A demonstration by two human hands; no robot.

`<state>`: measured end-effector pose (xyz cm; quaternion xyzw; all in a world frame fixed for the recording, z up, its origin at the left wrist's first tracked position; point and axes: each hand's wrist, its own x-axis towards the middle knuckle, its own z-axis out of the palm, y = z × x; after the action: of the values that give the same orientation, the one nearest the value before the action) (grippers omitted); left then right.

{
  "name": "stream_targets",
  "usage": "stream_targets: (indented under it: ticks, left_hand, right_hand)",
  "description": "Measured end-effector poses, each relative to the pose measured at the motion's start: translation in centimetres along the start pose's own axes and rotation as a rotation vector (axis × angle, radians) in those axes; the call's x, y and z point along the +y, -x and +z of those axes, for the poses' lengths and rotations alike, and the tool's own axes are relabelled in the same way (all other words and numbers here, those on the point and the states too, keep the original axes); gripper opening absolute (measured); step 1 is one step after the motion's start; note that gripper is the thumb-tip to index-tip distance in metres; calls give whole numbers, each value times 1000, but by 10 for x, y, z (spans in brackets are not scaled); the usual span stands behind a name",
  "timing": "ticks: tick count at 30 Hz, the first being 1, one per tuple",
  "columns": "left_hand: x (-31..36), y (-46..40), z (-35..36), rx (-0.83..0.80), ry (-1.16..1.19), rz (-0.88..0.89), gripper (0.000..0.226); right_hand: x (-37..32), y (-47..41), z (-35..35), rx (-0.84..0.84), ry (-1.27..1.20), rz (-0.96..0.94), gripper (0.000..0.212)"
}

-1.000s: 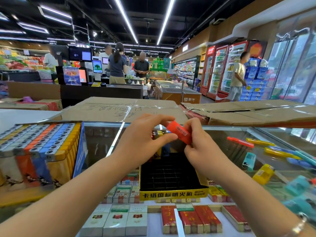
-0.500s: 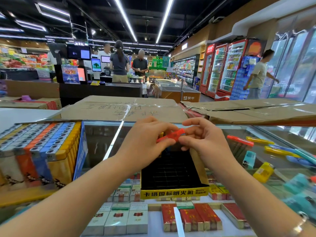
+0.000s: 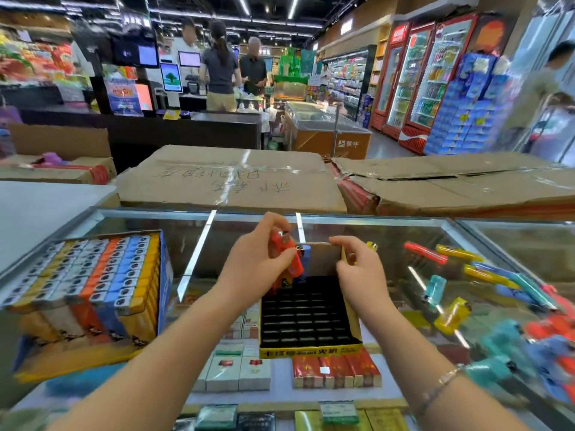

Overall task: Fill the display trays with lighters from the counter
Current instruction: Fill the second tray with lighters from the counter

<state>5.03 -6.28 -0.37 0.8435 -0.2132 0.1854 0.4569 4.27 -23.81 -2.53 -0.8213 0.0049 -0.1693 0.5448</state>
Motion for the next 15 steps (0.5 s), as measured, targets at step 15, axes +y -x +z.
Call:
stream_targets:
  ticks: [15]
  left_hand:
    - [15, -12, -40, -424, 43, -322, 18]
  right_hand:
    - [-22, -5, -4, -44, 90, 246, 40]
